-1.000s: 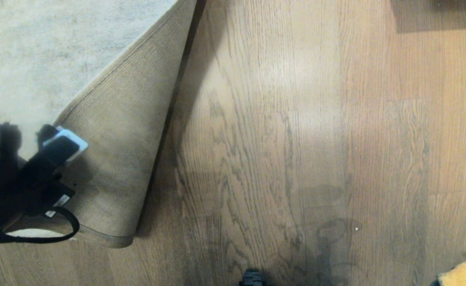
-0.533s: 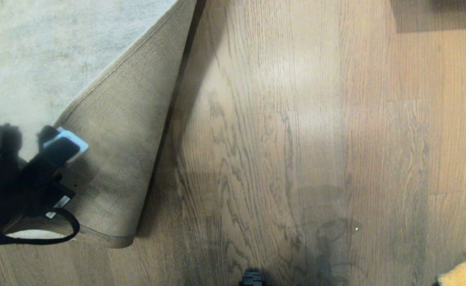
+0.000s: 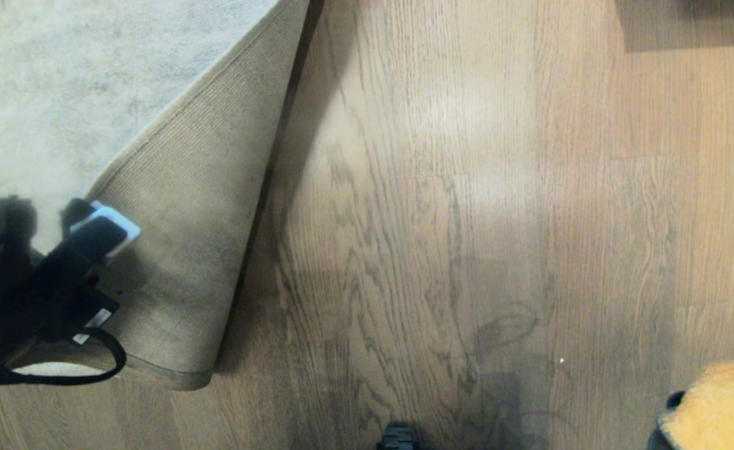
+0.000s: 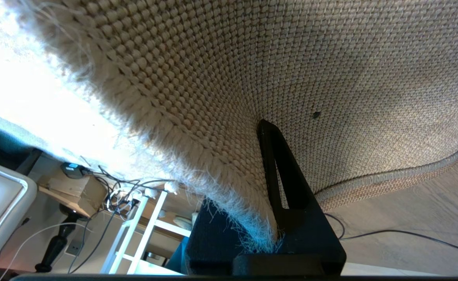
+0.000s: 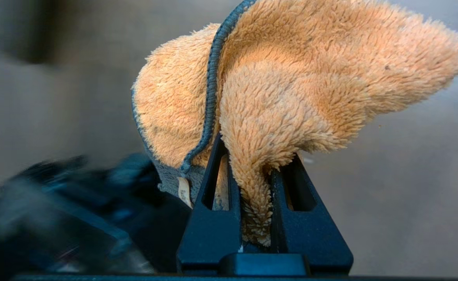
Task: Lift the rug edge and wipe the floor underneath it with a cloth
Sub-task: Lift up the carpet, then wipe the floor under the carpet with a rag
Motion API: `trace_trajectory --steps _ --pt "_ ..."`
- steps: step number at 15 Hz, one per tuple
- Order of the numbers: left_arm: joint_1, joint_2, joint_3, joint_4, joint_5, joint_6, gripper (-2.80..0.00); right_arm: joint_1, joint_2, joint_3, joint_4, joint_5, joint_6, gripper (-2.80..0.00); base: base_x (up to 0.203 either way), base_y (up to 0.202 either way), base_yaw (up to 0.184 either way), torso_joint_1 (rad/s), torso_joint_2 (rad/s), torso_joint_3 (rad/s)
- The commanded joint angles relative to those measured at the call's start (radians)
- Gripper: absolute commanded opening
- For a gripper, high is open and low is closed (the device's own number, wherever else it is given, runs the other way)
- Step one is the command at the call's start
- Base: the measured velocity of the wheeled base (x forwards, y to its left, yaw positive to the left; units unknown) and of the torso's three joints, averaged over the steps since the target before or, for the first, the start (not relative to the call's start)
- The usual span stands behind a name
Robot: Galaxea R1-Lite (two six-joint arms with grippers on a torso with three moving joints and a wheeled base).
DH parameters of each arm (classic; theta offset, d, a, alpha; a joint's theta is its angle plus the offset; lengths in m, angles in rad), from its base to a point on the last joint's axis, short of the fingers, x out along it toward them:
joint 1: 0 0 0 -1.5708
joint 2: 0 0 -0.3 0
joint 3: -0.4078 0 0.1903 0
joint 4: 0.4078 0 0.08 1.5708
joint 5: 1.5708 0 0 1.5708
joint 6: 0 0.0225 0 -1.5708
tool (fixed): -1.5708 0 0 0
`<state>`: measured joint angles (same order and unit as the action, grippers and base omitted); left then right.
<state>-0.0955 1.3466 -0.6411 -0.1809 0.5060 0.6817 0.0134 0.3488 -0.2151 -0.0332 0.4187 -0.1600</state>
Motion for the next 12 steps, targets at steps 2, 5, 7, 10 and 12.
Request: trace_trajectory --steps 2,5,7,10,12 --pt "0.002 0.003 0.001 0.000 0.003 0.004 -2.80 0.002 0.215 -0.053 -0.009 0.213 -0.021 -2.80 0.000 0.000 0.000 0.000 0.00 0.000" --pt "0.002 0.005 0.001 0.000 0.003 0.004 -2.80 0.055 0.425 -0.105 -0.074 0.320 -0.048 -2.80 0.000 0.000 0.000 0.000 0.00 0.000" --pt "0.002 0.008 0.012 -0.003 0.003 0.004 -2.80 0.159 0.599 -0.144 -0.176 0.341 -0.052 -2.80 0.000 0.000 0.000 0.000 0.00 0.000" --pt "0.002 0.006 0.020 -0.003 0.005 0.004 -2.80 0.322 0.908 -0.202 -0.427 0.322 -0.055 -2.80 0.000 0.000 0.000 0.000 0.00 0.000" --pt "0.003 0.006 0.020 -0.003 0.006 0.004 -2.80 0.453 1.107 -0.259 -0.612 0.258 -0.043 -2.80 0.000 0.000 0.000 0.000 0.00 0.000"
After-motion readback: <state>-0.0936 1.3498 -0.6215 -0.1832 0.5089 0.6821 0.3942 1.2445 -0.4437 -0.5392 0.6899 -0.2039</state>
